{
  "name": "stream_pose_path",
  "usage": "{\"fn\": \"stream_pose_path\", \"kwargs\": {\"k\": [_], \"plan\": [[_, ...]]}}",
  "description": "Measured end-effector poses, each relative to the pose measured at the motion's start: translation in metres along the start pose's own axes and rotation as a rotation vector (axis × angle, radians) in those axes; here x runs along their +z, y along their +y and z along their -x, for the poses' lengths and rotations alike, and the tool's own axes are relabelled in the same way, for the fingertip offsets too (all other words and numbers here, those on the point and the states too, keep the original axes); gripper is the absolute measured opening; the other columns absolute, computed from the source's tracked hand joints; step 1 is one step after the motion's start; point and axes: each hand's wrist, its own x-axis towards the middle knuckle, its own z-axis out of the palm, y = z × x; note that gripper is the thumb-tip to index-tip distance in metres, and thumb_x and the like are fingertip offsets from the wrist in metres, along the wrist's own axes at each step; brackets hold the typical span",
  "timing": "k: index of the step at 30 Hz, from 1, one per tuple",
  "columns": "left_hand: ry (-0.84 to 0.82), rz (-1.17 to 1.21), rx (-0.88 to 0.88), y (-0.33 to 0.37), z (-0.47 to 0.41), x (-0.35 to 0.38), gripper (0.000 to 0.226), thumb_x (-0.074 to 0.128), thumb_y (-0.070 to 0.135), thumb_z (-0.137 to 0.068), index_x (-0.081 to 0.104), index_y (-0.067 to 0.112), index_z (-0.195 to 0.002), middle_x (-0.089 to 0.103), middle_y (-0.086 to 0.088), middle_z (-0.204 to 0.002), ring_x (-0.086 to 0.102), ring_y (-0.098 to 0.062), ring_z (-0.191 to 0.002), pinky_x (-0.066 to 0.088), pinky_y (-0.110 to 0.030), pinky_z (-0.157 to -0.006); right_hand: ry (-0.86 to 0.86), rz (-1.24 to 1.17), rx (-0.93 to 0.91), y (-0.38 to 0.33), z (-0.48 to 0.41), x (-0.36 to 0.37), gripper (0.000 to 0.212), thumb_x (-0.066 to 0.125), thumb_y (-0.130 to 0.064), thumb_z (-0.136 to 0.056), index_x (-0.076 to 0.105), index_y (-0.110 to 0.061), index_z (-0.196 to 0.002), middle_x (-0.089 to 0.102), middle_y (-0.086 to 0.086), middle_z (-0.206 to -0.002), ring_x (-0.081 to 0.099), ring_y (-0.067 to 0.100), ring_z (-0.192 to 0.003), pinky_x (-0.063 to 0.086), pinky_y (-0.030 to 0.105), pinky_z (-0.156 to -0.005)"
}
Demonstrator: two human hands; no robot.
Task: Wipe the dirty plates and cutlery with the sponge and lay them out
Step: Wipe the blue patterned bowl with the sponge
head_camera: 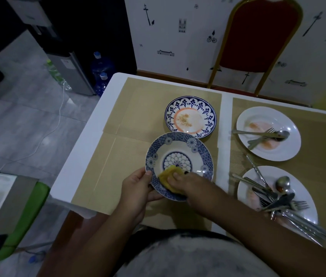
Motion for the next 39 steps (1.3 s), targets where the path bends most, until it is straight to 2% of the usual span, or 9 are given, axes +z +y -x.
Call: {"fn": "stream_pose_path", "kwargs": {"k": [6,10,14,19,22,29,33,35,39], "plan": [[0.087,0.065,-0.062,0.001,-0.006,-0.008,0.021,0.049,0.014,-0.105,0.067,0.006,-0.110,0.077,-0.018,-0.101,0.074,-0.037,-0.090,0.063,-0.043,-0.065,0.116,0.039,0.144,0.012,0.011,-0.003,0.058,0.048,-0.007,-0.090,0.035,-0.021,-0.145,0.030,0.005,-0.153,0.035,0.028,-0.133,0.034,0.040,-0.107],[0.086,0.094,-0.068,0.004,-0.009,-0.003,0.021,0.048,0.013,-0.105,0.066,0.005,-0.112,0.076,-0.018,-0.102,0.074,-0.034,-0.087,0.063,-0.042,-0.065,0.168,-0.018,0.065,0.000,0.011,0.007,0.059,0.047,-0.005,-0.089,0.034,-0.016,-0.146,0.030,0.011,-0.153,0.034,0.030,-0.135,0.031,0.040,-0.108],[0.074,0.110,-0.082,0.009,-0.011,-0.002,0.021,0.048,0.013,-0.105,0.065,0.005,-0.113,0.076,-0.020,-0.103,0.075,-0.033,-0.087,0.064,-0.044,-0.069,0.338,-0.066,0.001,0.003,0.013,0.019,0.072,0.066,0.003,-0.063,0.054,-0.016,-0.131,0.059,0.011,-0.131,0.058,0.034,-0.110,0.051,0.048,-0.086],[0.064,0.121,-0.095,0.015,-0.013,-0.003,0.019,0.047,0.011,-0.105,0.064,0.003,-0.109,0.077,-0.017,-0.095,0.076,-0.030,-0.077,0.063,-0.042,-0.061,0.503,-0.065,0.051,0.008,0.013,0.007,0.046,0.046,-0.013,-0.072,0.066,-0.024,-0.112,0.069,-0.003,-0.109,0.062,0.026,-0.089,0.051,0.038,-0.066],[0.038,0.092,-0.092,0.020,-0.012,-0.005,0.020,0.047,0.010,-0.105,0.064,0.003,-0.111,0.078,-0.018,-0.096,0.076,-0.031,-0.079,0.064,-0.041,-0.063,0.535,-0.034,0.060,0.014,0.014,0.005,0.045,0.039,-0.016,-0.072,0.068,-0.025,-0.105,0.070,-0.004,-0.101,0.061,0.026,-0.084,0.049,0.038,-0.063],[-0.009,-0.082,-0.045,0.026,-0.015,-0.015,0.020,0.050,0.014,-0.104,0.066,0.005,-0.112,0.078,-0.015,-0.097,0.076,-0.024,-0.078,0.063,-0.034,-0.066,0.571,0.036,-0.006,0.018,0.016,0.009,0.036,0.060,-0.015,-0.074,0.068,-0.027,-0.107,0.069,-0.008,-0.101,0.058,0.022,-0.086,0.042,0.034,-0.063],[-0.038,-0.342,0.078,0.028,-0.019,-0.029,0.023,0.053,0.025,-0.103,0.069,0.013,-0.115,0.076,-0.010,-0.110,0.072,-0.022,-0.101,0.061,-0.034,-0.079,0.607,0.043,-0.064,0.016,0.017,0.011,0.036,0.057,-0.014,-0.078,0.065,-0.025,-0.111,0.069,-0.006,-0.103,0.056,0.022,-0.086,0.043,0.034,-0.064],[-0.062,-0.482,0.191,0.027,-0.019,-0.037,0.026,0.054,0.030,-0.102,0.062,0.023,-0.126,0.069,0.003,-0.125,0.065,-0.007,-0.111,0.055,-0.034,-0.093,0.612,0.033,-0.081,0.014,0.017,0.012,0.035,0.053,-0.014,-0.081,0.064,-0.024,-0.113,0.068,-0.004,-0.104,0.056,0.022,-0.085,0.044,0.035,-0.064],[-0.275,-0.789,0.455,0.017,-0.017,-0.058,0.080,0.062,0.054,-0.091,0.022,0.033,-0.157,0.022,0.021,-0.159,0.022,0.015,-0.142,0.023,-0.020,-0.115,0.605,0.029,-0.128,0.015,0.016,0.013,0.041,0.056,-0.010,-0.078,0.062,-0.024,-0.116,0.068,-0.005,-0.106,0.055,0.022,-0.088,0.045,0.035,-0.066]]}}
